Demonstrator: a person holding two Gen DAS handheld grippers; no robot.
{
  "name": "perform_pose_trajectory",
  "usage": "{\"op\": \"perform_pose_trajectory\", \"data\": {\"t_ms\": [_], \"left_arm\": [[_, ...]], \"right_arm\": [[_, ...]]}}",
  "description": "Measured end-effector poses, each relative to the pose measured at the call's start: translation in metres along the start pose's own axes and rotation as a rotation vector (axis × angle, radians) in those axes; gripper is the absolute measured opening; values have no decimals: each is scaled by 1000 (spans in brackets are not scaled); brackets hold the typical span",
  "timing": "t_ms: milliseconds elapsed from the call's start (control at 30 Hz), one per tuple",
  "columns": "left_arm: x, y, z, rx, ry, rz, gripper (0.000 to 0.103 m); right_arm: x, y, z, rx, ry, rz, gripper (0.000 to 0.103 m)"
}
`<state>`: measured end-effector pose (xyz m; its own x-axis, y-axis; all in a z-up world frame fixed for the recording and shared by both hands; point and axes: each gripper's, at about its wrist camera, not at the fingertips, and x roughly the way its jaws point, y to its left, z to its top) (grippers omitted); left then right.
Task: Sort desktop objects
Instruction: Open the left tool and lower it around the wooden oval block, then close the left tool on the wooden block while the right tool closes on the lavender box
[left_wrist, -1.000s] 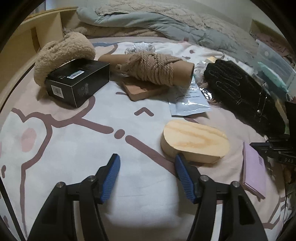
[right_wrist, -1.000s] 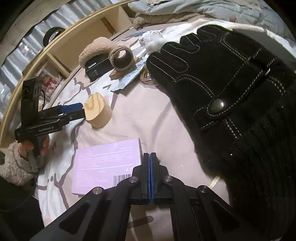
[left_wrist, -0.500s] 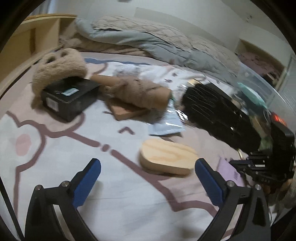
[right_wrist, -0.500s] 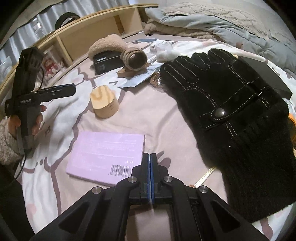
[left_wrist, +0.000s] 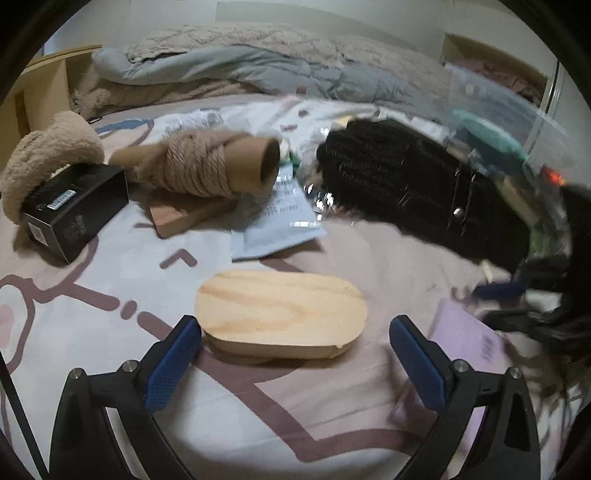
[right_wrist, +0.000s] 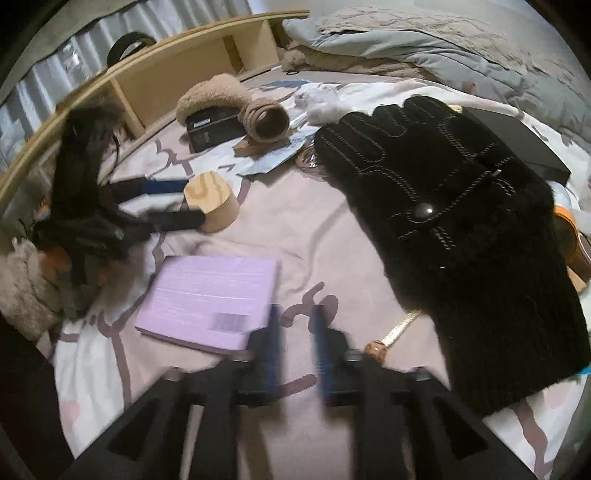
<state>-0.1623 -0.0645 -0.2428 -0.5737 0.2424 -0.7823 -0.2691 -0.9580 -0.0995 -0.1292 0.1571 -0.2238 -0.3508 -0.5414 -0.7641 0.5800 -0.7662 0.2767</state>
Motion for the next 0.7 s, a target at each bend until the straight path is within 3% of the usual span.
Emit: {"op": "perform_pose_trajectory", "data": {"t_ms": [33, 67, 267, 367, 700], "left_arm": [[4, 0, -1, -2, 11, 2, 103], [7, 2, -1, -11, 21, -3, 103], [7, 11, 0, -67, 7, -39, 103], [5, 19, 4, -115, -4, -42, 103], [6, 32, 7, -169, -10, -14, 103]], "right_arm": [[-2, 0, 1, 7, -5, 7, 90], [-4, 0, 2, 11, -9, 11, 97], [-8, 1, 10, 52, -38, 42, 97], [-9, 13, 15, 39, -49, 68, 103], [7, 103, 13, -311, -49, 21, 103]]}}
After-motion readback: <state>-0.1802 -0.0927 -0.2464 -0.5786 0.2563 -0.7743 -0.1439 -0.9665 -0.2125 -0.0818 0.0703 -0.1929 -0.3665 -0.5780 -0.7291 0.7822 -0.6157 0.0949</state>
